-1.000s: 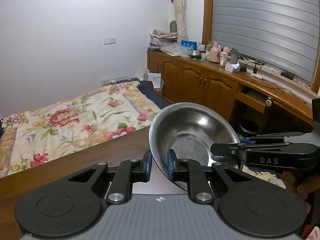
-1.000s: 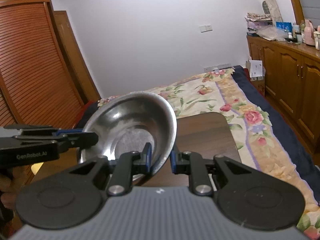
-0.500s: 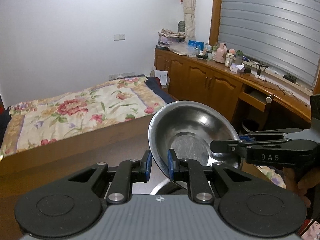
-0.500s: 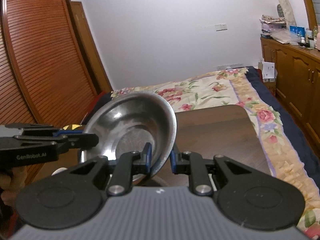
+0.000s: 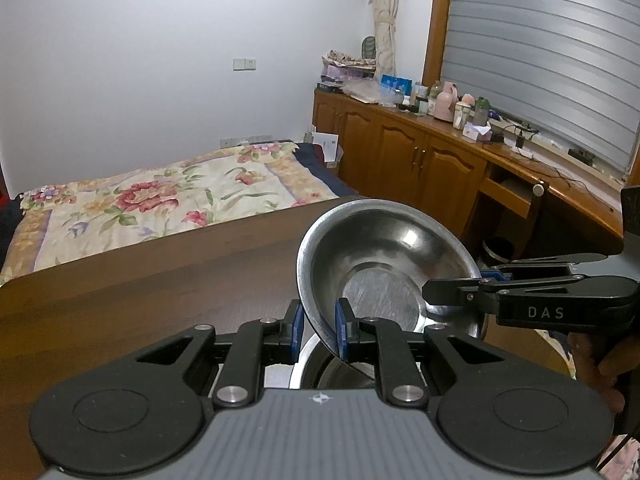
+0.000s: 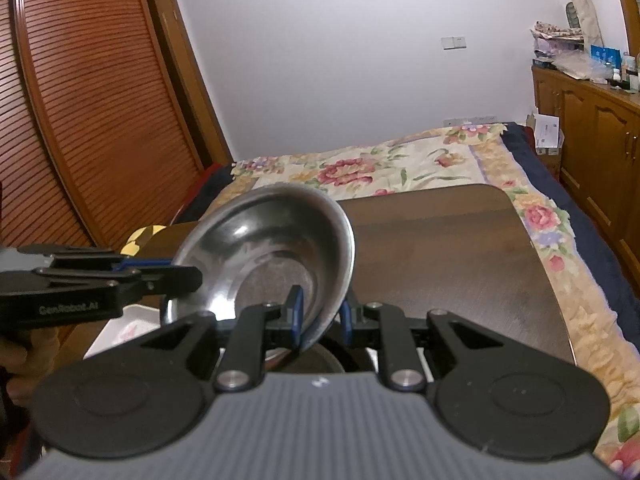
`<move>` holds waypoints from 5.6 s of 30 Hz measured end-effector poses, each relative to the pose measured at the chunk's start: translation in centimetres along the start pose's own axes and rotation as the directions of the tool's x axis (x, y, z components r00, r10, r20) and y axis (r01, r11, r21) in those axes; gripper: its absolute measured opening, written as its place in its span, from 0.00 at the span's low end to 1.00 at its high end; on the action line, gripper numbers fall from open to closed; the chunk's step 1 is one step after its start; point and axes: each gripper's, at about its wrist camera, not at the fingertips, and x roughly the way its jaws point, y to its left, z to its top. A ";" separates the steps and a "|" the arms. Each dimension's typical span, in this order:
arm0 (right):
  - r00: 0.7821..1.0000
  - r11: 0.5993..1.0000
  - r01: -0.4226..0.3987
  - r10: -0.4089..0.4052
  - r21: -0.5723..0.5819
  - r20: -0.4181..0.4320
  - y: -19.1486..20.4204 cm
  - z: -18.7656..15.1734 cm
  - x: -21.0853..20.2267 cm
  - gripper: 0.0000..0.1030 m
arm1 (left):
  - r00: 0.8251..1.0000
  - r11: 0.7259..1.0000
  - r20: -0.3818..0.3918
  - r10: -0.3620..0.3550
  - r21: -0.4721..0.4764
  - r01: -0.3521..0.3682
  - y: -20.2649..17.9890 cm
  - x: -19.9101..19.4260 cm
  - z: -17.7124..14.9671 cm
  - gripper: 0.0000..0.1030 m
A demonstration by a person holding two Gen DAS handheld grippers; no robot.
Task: Organize plates and bowls
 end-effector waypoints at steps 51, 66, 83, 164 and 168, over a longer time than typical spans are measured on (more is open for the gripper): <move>0.998 0.988 0.041 -0.047 -0.150 -0.037 2.0 -4.6 -0.5 0.22 | 0.993 0.983 -0.012 0.120 0.144 -0.117 -3.4 0.2 -7.2 0.20; 0.999 0.982 0.047 -0.050 -0.183 -0.011 2.0 -4.8 -0.6 0.23 | 0.994 0.993 0.005 0.105 0.061 -0.105 -2.9 -0.4 -6.5 0.20; 0.997 0.988 0.055 -0.046 -0.145 0.066 1.5 -4.6 -2.3 0.42 | 0.973 0.977 0.105 0.205 -0.079 -0.198 -1.7 -2.2 -4.9 0.83; 0.988 0.996 0.087 -0.090 0.033 0.122 0.8 -7.2 0.2 0.30 | 0.990 0.983 0.036 0.136 -0.133 -0.130 -1.8 -1.6 -8.2 0.26; 0.987 0.996 0.077 -0.081 0.033 0.140 1.0 -6.9 -0.3 0.30 | 0.989 0.983 0.058 0.136 -0.135 -0.127 -1.6 -2.5 -7.6 0.26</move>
